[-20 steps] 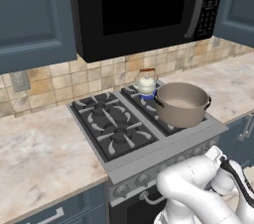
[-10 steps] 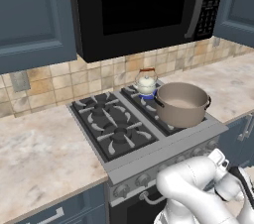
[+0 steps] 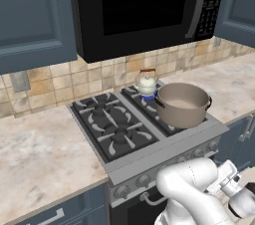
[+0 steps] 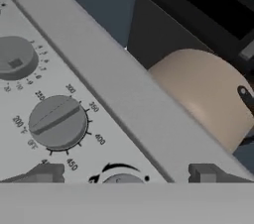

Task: Pick the kettle from the cabinet and place it on a stove burner. Then pick the pot from the counter and place it on another stove burner. Finally, turn both burners on.

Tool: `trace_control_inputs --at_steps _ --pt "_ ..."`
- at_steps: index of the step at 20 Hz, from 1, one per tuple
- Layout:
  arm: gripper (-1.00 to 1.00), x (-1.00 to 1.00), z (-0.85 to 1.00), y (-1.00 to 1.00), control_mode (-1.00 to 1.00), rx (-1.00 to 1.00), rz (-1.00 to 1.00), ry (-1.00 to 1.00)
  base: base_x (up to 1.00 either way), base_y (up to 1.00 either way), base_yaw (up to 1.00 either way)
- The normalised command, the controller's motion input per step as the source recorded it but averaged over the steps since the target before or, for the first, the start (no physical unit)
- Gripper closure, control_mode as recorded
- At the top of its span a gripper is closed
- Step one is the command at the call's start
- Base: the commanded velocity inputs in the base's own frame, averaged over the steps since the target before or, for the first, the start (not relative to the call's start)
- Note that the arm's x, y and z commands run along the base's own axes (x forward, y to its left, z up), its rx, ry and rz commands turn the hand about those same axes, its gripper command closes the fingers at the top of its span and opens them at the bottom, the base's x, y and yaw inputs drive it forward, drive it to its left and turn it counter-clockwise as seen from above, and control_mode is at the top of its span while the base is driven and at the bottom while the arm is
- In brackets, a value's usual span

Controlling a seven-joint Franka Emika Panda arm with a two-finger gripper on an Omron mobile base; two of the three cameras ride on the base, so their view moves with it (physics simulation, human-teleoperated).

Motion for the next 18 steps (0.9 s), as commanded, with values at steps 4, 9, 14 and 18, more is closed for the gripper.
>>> trace_control_inputs --at_steps 4,9,14,18 --pt "-1.00 -0.45 0.00 -0.11 -1.00 -0.19 0.00 -0.19 0.00 0.00 0.00" --pt "-1.00 -0.24 0.14 -0.06 -1.00 -0.05 0.00 -0.11 0.00 0.00 0.00" --pt "-1.00 -0.01 0.06 -0.28 -1.00 0.08 0.00 0.02 0.00 0.00 0.00" --pt "-1.00 0.07 0.00 -0.35 -1.00 0.21 0.00 0.11 0.00 0.00 0.00"
